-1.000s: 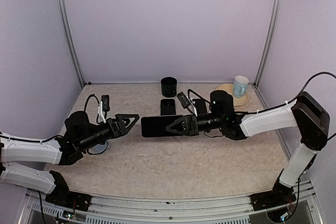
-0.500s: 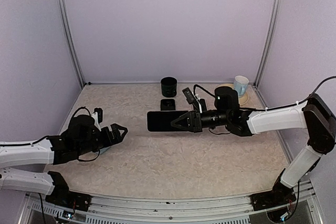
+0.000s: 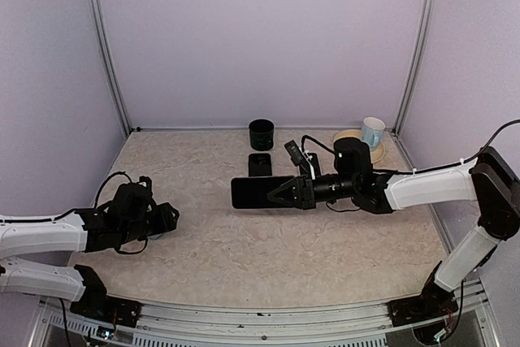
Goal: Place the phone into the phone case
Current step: Move the phone case to the center of the board.
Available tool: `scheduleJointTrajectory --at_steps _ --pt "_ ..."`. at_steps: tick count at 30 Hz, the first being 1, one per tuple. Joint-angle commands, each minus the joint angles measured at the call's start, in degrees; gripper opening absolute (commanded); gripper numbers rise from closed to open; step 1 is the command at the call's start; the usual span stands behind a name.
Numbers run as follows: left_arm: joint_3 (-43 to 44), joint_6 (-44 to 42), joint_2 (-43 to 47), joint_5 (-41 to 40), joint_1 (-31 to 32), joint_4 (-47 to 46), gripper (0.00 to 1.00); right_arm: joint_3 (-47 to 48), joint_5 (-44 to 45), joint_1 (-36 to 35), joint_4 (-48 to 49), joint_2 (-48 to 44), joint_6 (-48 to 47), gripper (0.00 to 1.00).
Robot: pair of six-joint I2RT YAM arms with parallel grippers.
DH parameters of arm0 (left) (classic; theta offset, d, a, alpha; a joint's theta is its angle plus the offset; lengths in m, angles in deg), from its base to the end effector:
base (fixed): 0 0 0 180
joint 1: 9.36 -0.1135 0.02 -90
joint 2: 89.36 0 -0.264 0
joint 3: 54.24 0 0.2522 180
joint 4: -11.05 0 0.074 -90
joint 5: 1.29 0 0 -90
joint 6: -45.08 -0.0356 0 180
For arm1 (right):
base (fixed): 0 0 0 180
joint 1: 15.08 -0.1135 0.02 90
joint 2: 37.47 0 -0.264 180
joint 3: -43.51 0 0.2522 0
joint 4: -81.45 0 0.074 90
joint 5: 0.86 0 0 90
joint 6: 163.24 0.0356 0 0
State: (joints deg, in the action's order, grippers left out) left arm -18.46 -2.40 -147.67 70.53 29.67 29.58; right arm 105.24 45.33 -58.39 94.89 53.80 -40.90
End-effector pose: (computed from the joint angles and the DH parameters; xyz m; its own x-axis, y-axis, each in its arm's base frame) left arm 0.1589 -0.1145 0.1707 -0.6569 -0.2941 -0.6943 -0.0386 0.9327 -0.3586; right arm 0.2313 0.2519 0.2254 -0.6942 -0.1239 -0.7091 -0.7192 0.1599 0.6762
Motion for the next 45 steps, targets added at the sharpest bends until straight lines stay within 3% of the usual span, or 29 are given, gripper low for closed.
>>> scheduleJointTrajectory --at_steps 1,12,23,34,45 --pt "1.6 -1.4 -3.7 -2.0 -0.8 3.1 0.68 -0.5 -0.3 1.0 2.7 -3.0 -1.1 0.0" --pt "2.5 -1.8 -11.0 -4.6 -0.8 2.1 0.66 -0.9 -1.3 1.6 3.3 -2.7 -1.1 0.0" --pt "4.8 -3.0 -18.1 -1.8 -1.3 -0.1 0.63 -1.5 -2.0 1.9 4.2 -2.1 -0.8 0.0" --pt "5.9 -3.4 -20.8 -1.1 -2.1 -1.2 0.38 -1.7 -2.2 2.0 4.5 -1.8 -0.6 0.0" --pt "8.1 -2.1 -24.6 -2.0 -3.1 -0.1 0.31 -1.3 -2.8 1.9 4.4 -1.5 -0.2 0.0"
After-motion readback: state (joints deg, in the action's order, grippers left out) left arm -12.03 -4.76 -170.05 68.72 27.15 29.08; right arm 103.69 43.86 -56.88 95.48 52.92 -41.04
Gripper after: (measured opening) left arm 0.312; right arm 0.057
